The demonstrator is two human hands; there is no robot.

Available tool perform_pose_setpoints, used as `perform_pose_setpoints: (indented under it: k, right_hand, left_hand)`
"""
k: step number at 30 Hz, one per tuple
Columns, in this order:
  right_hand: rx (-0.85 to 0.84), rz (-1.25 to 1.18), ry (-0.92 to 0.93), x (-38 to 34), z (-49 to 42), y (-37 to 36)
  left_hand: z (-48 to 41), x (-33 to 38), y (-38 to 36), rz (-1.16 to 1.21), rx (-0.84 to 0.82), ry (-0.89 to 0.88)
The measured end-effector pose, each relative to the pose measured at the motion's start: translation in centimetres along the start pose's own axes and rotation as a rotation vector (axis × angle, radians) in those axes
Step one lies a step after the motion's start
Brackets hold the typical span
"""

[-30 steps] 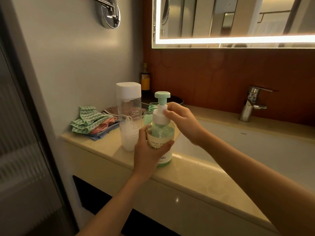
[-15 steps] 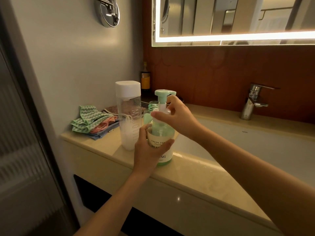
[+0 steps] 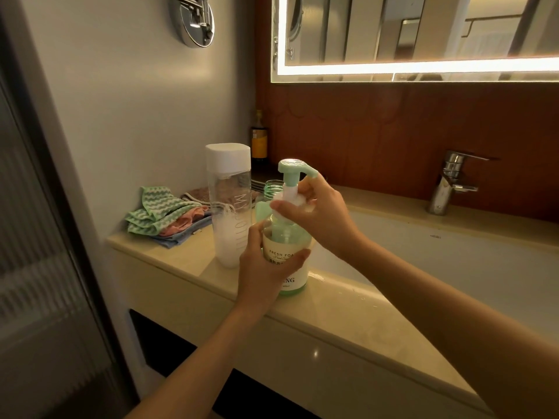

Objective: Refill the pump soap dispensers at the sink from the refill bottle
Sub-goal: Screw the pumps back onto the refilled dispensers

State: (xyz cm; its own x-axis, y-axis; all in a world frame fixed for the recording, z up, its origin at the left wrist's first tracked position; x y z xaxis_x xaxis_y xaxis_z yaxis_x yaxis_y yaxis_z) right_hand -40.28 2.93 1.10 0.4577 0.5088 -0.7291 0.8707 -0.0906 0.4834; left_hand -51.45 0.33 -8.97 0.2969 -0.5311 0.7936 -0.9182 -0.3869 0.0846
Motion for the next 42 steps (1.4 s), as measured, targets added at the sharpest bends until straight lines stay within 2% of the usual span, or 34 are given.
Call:
perform_pose_setpoints:
  k: [1, 4, 6, 9, 12, 14, 17, 21, 25, 31, 34, 36, 40, 42]
  right_hand:
    - [0.026, 0.044, -0.022, 0.1, -0.2, -0.1]
    - [0.032, 0.236, 0.066, -1.0, -0.2, -1.2]
    - [-0.082, 0.128, 0.083, -1.3, 0.1, -2.3]
    - [-0.24, -0.109, -0.036, -0.3, 0.5, -2.6]
    - [-0.289, -0.05, -0.008, 0.3, 1.1, -1.9]
    - [-0.249, 0.042, 0.038, 0.2, 1.2, -1.2]
    - [-0.098, 0.235, 0.052, 0.0, 0.4, 0.0]
    - [-0.087, 0.388, 0.089, -0.5, -0.1, -1.3]
    - [-0.186, 0.042, 0.015, -0.9, 0.4, -2.3]
    - [-0.195, 0.104, 0.058, -0.7, 0.9, -1.4]
    - [-0.133, 0.216, 0.11, -1.2, 0.5, -0.9]
    - [-0.092, 0.255, 0.079, -1.1, 0.1, -0.9]
    - [-0.225, -0.005, -0.071, -0.3, 0.1, -2.9]
    - [-0.252, -0.046, -0.083, -0.4, 0.2, -2.7]
  left_hand:
    - [0.0, 0.0, 0.0, 0.002, -0.003, 0.002]
    - [0.0, 0.1, -0.1, 0.01, -0.008, 0.003]
    - [0.0, 0.2, -0.1, 0.004, -0.005, -0.001]
    - [0.0, 0.1, 0.0, -0.005, -0.002, -0.011]
    - [0.0, 0.1, 0.0, -0.012, 0.004, -0.024]
    - [0.0, 0.2, 0.0, -0.01, 0.003, -0.029]
    - [0.0, 0.2, -0.1, -0.007, -0.007, -0.018]
    - [0.1, 0.2, -0.1, -0.005, -0.007, -0.005]
    - [0.1, 0.1, 0.0, -0.013, 0.001, -0.009]
    - [0.0, 0.3, -0.1, -0.014, 0.0, -0.031]
    - [0.0, 0.3, -0.1, -0.008, -0.003, -0.019]
    - [0.1, 0.3, 0.0, -0.003, -0.004, -0.011]
    - [0.1, 0.4, -0.1, -0.025, -0.003, -0.021]
    - [0.0, 0.4, -0.1, -0.033, 0.003, -0.022]
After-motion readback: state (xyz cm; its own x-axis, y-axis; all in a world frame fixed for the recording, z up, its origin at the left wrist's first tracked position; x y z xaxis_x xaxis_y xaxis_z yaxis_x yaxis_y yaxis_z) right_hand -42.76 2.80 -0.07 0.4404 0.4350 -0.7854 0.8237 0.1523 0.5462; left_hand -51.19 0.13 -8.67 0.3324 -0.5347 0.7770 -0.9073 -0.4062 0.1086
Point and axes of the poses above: each hand's wrist, its own z-axis away from the middle knuckle, its own y-axis out of the back of the hand, x = y × z, the point moved 10 cm from there along -z, towards the middle knuckle, and after that the axes turned 7 degrees about -y, right-handed, at the moved point
